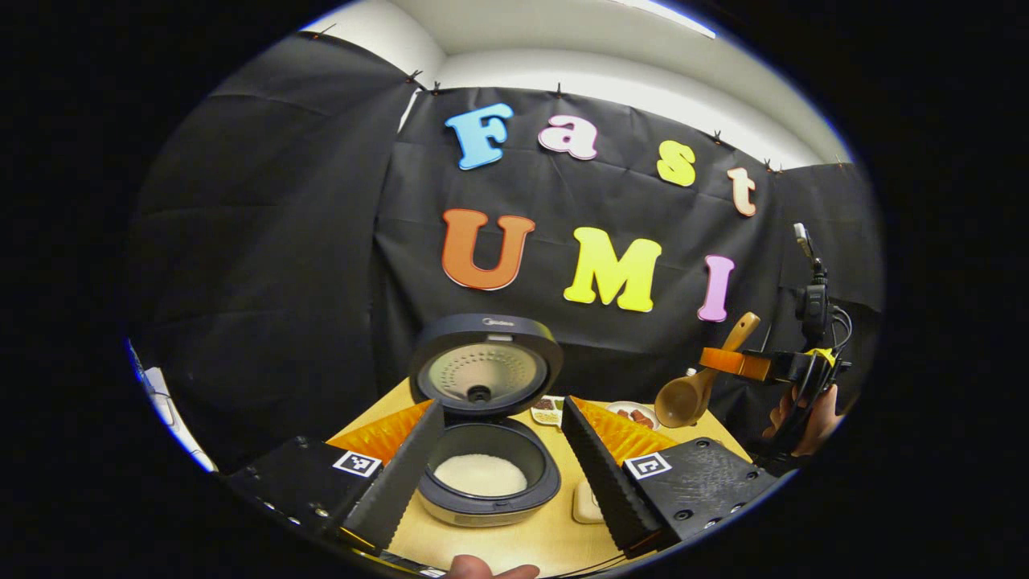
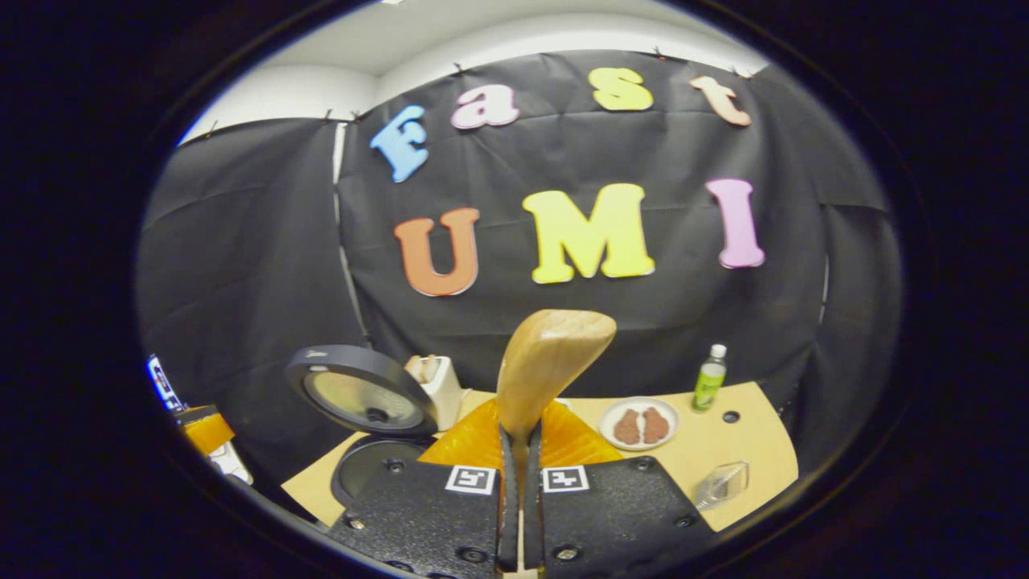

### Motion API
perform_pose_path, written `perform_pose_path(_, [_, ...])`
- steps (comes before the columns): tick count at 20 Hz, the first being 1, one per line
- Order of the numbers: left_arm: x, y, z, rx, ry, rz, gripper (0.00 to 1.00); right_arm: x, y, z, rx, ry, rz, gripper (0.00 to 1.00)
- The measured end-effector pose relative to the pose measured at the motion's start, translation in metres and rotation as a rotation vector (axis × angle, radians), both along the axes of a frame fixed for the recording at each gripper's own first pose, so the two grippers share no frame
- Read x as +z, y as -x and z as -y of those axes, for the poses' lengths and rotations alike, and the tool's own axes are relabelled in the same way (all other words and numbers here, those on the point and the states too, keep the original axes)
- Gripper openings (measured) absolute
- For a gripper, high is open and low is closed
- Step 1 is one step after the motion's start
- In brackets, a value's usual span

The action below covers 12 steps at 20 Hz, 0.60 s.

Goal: Close the left gripper, press the button to open the rice cooker; take a wooden spoon from the chopstick holder with the right hand, scoop a spoonful of rice and pour it into the rice cooker, then put the wooden spoon back into the chopstick holder.

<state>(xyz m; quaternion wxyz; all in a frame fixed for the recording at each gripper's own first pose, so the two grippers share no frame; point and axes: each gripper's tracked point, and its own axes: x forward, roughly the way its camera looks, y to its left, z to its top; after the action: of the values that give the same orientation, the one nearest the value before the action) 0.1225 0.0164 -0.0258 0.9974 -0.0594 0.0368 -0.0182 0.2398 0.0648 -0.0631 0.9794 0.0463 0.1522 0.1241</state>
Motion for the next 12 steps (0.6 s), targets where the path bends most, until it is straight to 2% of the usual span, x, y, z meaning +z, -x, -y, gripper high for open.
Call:
perform_pose_path(4, [0.002,-0.021,0.029,-0.05,-0.018,-0.009,0.95,-0.021,-0.01,0.088,-0.152,-0.013,-0.051,0.08])
perform_pose_path(8, [0.006,-0.039,0.035,-0.023,-0.051,-0.011,0.95,-0.051,-0.028,0.164,-0.262,-0.031,-0.116,0.07])
perform_pose_path(12, [-0.001,-0.05,0.037,0.013,-0.076,-0.05,0.95,-0.093,-0.052,0.215,-0.322,-0.019,-0.175,0.08])
